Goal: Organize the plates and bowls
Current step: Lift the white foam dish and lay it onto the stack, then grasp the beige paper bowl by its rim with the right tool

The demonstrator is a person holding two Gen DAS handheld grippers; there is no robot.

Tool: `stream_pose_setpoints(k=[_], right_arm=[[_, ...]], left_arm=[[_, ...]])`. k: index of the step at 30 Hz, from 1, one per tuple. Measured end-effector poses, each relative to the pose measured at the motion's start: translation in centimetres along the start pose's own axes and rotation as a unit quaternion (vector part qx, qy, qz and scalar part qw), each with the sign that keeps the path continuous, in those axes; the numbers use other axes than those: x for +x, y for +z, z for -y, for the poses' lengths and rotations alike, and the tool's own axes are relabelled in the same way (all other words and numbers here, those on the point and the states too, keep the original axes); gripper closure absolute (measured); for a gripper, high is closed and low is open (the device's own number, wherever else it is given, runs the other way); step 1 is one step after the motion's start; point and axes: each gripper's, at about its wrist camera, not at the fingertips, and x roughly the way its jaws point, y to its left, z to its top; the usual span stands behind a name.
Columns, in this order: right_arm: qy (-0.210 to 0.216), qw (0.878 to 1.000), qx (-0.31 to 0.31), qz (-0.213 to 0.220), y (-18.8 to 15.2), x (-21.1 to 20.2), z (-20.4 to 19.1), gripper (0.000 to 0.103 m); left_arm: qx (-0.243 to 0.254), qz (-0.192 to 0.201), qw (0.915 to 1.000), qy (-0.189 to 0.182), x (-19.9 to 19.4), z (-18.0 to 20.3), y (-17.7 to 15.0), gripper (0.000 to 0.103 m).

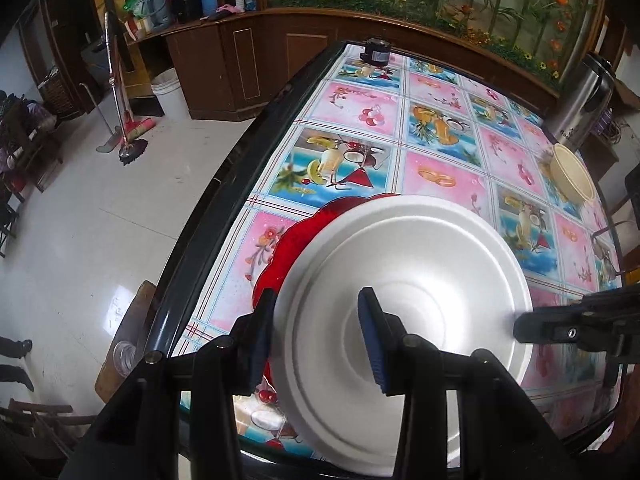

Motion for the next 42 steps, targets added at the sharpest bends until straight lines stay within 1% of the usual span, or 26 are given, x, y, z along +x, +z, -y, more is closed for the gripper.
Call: stream_pose_setpoints(k=[2, 3, 5, 8, 11, 14, 16, 17, 18, 19, 20, 23, 25, 26, 28, 29, 31, 33, 35, 36, 37, 38, 40, 42], right_arm=[[-0.003, 1.000, -0.002, 0.004, 0.1, -0.2, 0.0, 0.091], [-0.001, 1.000, -0.004, 0.006, -0.1, -0.6, -0.1, 0.091], [0.000, 1.000, -0.009, 0.013, -0.1, -1.4, -0.2, 0.091], [0.001, 1.000, -0.019, 0.025, -0.4, -2.7, -0.2, 0.091], [0.003, 0.999, -0.032, 0.041, -0.8, -4.4, -0.4, 0.091], [0.004, 0.997, -0.031, 0.069, -0.9, -6.6, 0.5, 0.091], [-0.004, 0.996, -0.017, 0.089, -0.5, -8.2, 2.0, 0.091], [-0.010, 0.995, -0.007, 0.097, -0.3, -8.9, 3.0, 0.091], [-0.020, 0.994, 0.009, 0.109, 0.0, -10.0, 4.5, 0.091], [-0.028, 0.993, 0.018, 0.117, 0.2, -10.7, 5.5, 0.091], [-0.040, 0.990, 0.034, 0.127, 0.5, -11.6, 6.9, 0.091], [-0.074, 0.979, 0.093, 0.164, 1.6, -14.7, 11.9, 0.091], [-0.117, 0.964, 0.138, 0.193, 2.5, -17.2, 15.7, 0.091], [-0.137, 0.958, 0.148, 0.203, 2.9, -18.2, 17.0, 0.091], [-0.182, 0.940, 0.181, 0.225, 3.7, -20.2, 19.9, 0.091], [-0.197, 0.934, 0.195, 0.227, 4.2, -20.7, 21.4, 0.091], [-0.204, 0.928, 0.219, 0.223, 5.0, -21.0, 23.7, 0.091], [-0.196, 0.922, 0.250, 0.221, 5.5, -20.8, 25.7, 0.091], [-0.215, 0.918, 0.248, 0.222, 6.1, -20.6, 26.3, 0.092], [-0.222, 0.913, 0.258, 0.226, 6.5, -20.6, 26.9, 0.092], [-0.216, 0.911, 0.267, 0.230, 6.8, -20.6, 27.5, 0.092], [-0.212, 0.910, 0.271, 0.231, 6.8, -20.4, 27.9, 0.092], [-0.223, 0.910, 0.275, 0.217, 7.8, -19.9, 29.0, 0.092], [-0.217, 0.915, 0.278, 0.196, 8.7, -19.0, 30.1, 0.092]], left_arm=[[0.000, -0.001, 1.0000, -0.002, 0.0, 0.0, 0.2, 0.059], [-0.001, 0.000, 1.0000, -0.003, -0.1, -0.1, 0.3, 0.055], [-0.003, 0.004, 1.0000, -0.001, -0.3, -0.2, 0.5, 0.050], [-0.009, 0.010, 0.9999, 0.001, -0.9, -0.6, 0.7, 0.050], [-0.018, 0.025, 0.9995, 0.000, -2.1, -0.7, 1.2, 0.050], [-0.015, 0.049, 0.9985, -0.018, -4.0, 0.2, 1.6, 0.048], [-0.007, 0.064, 0.9973, -0.035, -5.1, 1.5, 1.6, 0.043], [0.000, 0.069, 0.9963, -0.052, -5.7, 2.5, 1.5, 0.039], [0.009, 0.068, 0.9956, -0.064, -5.9, 3.4, 1.4, 0.035], [0.026, 0.065, 0.9944, -0.078, -6.0, 4.8, 1.2, 0.035], [0.040, 0.060, 0.9932, -0.091, -6.0, 6.0, 0.9, 0.035], [0.070, 0.044, 0.9876, -0.133, -5.7, 8.9, 0.1, 0.035], [0.095, 0.029, 0.9827, -0.156, -5.4, 10.7, -0.6, 0.035], [0.108, 0.027, 0.9810, -0.159, -5.3, 11.4, -0.9, 0.035], [0.123, 0.023, 0.9794, -0.159, -5.1, 12.3, -1.3, 0.035], [0.126, 0.017, 0.9787, -0.161, -4.9, 12.6, -1.5, 0.035], [0.129, 0.011, 0.9787, -0.159, -4.6, 12.8, -1.7, 0.035], [0.135, 0.010, 0.9785, -0.155, -4.4, 13.0, -1.9, 0.035], [0.135, 0.005, 0.9782, -0.158, -4.2, 12.9, -1.9, 0.034], [0.137, 0.002, 0.9780, -0.158, -4.0, 13.0, -2.0, 0.034], [0.138, -0.001, 0.9779, -0.157, -4.0, 13.0, -2.1, 0.034], [0.139, -0.003, 0.9777, -0.157, -3.8, 13.1, -2.2, 0.034], [0.143, -0.008, 0.9767, -0.160, -3.5, 13.3, -2.3, 0.034], [0.149, -0.008, 0.9758, -0.160, -3.4, 13.5, -2.3, 0.034]])
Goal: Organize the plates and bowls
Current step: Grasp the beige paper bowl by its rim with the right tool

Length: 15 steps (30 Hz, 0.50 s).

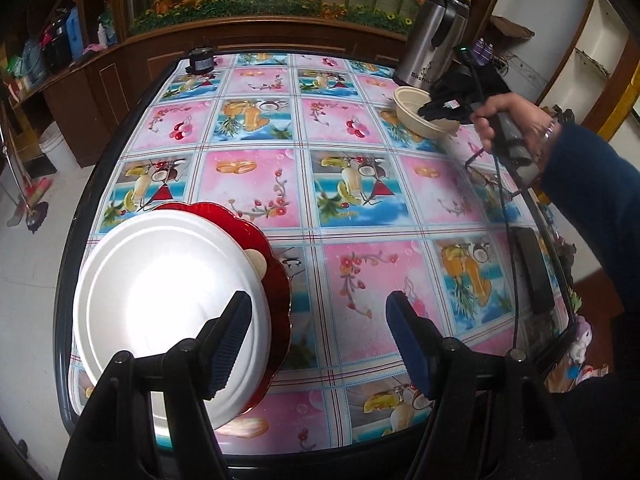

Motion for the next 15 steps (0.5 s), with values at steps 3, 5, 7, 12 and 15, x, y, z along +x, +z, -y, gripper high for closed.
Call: stream_pose_setpoints(k=[3, 5, 7, 12, 15], right_arm=[[0.001, 1.000, -0.001, -0.029, -0.4, 1.1, -0.1, 0.092], [0.006, 0.999, -0.015, -0.035, -1.2, 0.9, -0.5, 0.092], [0.005, 0.998, -0.038, -0.045, -2.5, 0.4, -1.1, 0.091], [0.019, 0.990, -0.102, -0.099, -8.4, -0.7, -2.4, 0.091], [0.029, 0.980, -0.134, -0.141, -14.2, -1.6, -2.1, 0.090]], left_arm=[[0.003, 0.002, 1.0000, -0.002, 0.0, 0.1, 0.2, 0.034], [0.001, 0.002, 1.0000, -0.006, 0.2, 0.2, 0.4, 0.034], [0.002, 0.000, 1.0000, -0.009, 0.4, 0.4, 0.7, 0.034], [0.012, -0.006, 0.9996, -0.026, 1.2, 1.9, 1.4, 0.034], [0.016, -0.012, 0.9991, -0.037, 1.8, 2.8, 1.6, 0.034]])
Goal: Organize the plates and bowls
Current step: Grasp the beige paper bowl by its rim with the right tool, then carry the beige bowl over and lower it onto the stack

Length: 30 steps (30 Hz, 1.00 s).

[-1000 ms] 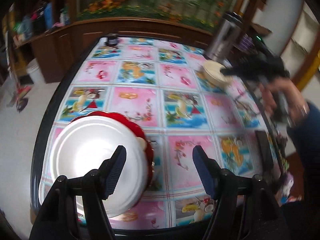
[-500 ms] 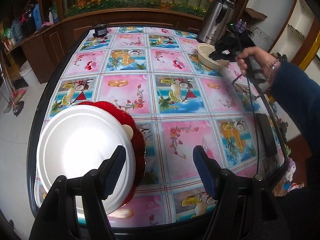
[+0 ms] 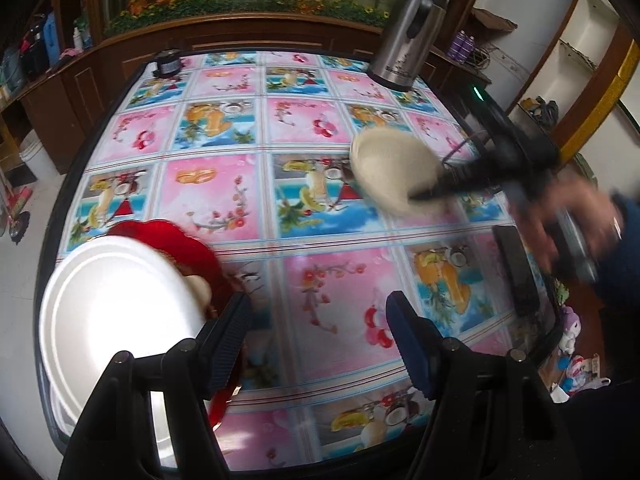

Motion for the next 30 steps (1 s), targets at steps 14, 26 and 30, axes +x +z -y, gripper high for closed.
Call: stream_pose_setpoints(k=[14, 26, 30], right_arm=[[0.055, 0.990, 0.044, 0.124, -12.4, -9.3, 6.2, 0.052], [0.101, 0.991, 0.054, 0.065, -13.2, -4.1, 5.9, 0.053], [0.114, 0.991, 0.057, 0.047, -13.3, -2.3, 5.8, 0.081]], left_arm=[[-0.010, -0.045, 0.9986, -0.026, 3.6, 3.6, 0.8, 0.034], [-0.029, -0.068, 0.9972, 0.007, 9.1, 4.0, 1.5, 0.034], [-0.001, -0.078, 0.9969, 0.010, 10.8, 4.7, 1.5, 0.074]])
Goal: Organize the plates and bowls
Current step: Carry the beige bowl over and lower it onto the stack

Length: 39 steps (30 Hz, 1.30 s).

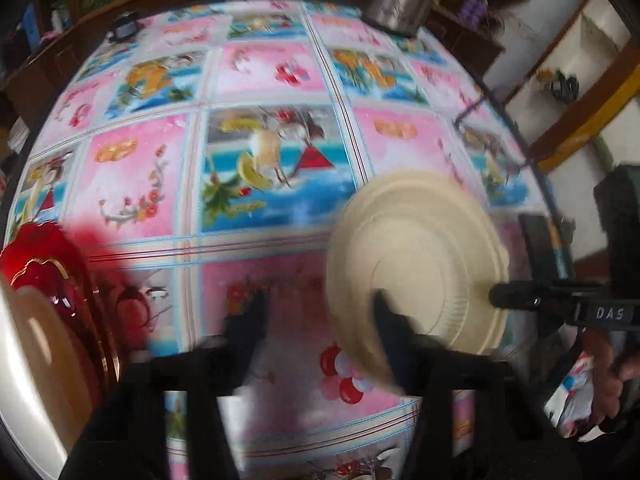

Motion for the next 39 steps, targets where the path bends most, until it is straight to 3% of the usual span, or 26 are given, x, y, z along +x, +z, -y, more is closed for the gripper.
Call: stream_pose_setpoints(k=[1, 4, 14, 28, 39], right_arm=[[-0.002, 1.000, 0.001, 0.001, -0.1, 0.2, 0.0, 0.088], [0.005, 1.000, -0.006, 0.006, -0.2, 0.3, -0.6, 0.091], [-0.002, 0.999, -0.036, 0.015, 0.3, -0.9, -2.5, 0.091], [0.021, 0.992, -0.123, 0.032, 2.4, -2.7, -10.6, 0.091], [0.053, 0.978, -0.203, 0.016, 2.4, -1.3, -18.8, 0.090]], left_arm=[[0.001, -0.003, 1.0000, -0.009, 0.2, 0.2, 0.0, 0.077], [0.021, -0.002, 0.9998, 0.001, 0.3, 1.1, -0.2, 0.076], [0.017, 0.029, 0.9994, 0.004, -2.4, 0.6, -0.1, 0.076], [-0.025, 0.119, 0.9921, 0.030, -11.3, -3.0, -0.2, 0.076], [-0.080, 0.168, 0.9804, 0.064, -17.7, -7.9, -3.1, 0.069]])
